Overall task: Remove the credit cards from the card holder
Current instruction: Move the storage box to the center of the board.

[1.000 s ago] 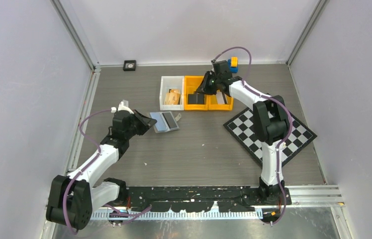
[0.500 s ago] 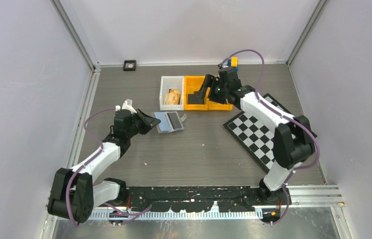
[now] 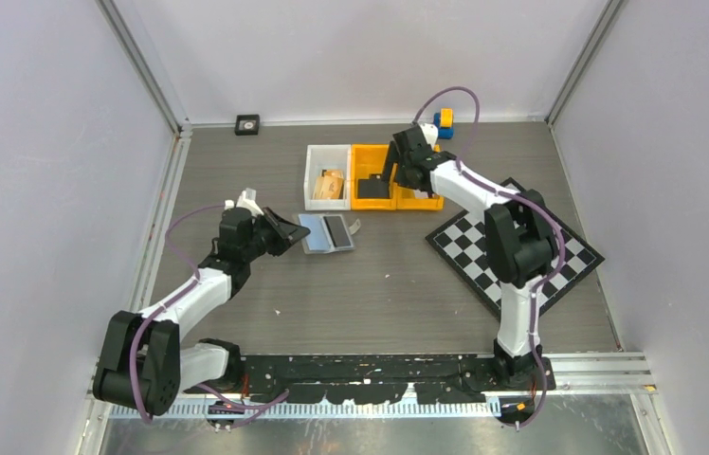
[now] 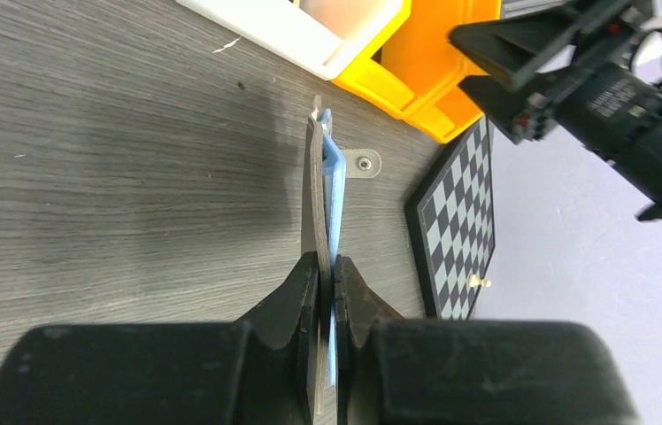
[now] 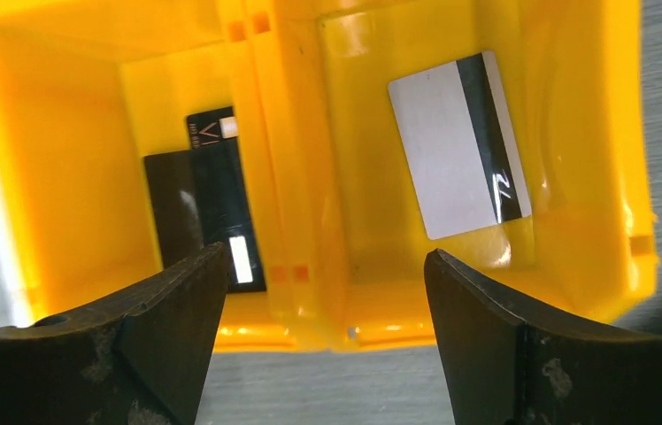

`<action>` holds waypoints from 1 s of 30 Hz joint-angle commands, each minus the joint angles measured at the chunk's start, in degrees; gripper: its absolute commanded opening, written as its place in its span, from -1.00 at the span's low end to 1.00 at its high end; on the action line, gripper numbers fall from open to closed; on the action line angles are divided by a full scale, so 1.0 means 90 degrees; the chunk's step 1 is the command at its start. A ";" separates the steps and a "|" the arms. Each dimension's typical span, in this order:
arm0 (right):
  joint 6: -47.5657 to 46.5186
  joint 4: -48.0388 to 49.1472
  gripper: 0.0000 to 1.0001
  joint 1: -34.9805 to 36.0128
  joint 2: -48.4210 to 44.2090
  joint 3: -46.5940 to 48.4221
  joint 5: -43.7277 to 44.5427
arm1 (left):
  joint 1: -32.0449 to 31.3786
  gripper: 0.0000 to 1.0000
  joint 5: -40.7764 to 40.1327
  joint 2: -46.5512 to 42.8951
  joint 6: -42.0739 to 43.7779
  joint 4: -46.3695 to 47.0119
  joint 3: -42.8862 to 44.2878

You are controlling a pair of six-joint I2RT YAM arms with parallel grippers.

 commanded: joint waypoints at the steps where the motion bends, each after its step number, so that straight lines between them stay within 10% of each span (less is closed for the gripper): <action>1: -0.0142 -0.0195 0.72 0.0017 0.0497 0.0782 0.0478 | 0.0006 -1.00 0.0294 -0.0034 -0.0062 0.0669 -0.0017; 16: -0.0483 0.1816 -0.84 0.0169 -0.0272 -0.0588 0.0461 | 0.0006 -1.00 0.0425 0.0086 -0.0091 0.0718 0.0032; 30: -0.1890 0.6367 -0.99 0.1087 -0.1860 -0.3446 0.2190 | 0.0003 -1.00 0.0380 0.0201 -0.0030 0.0713 0.0032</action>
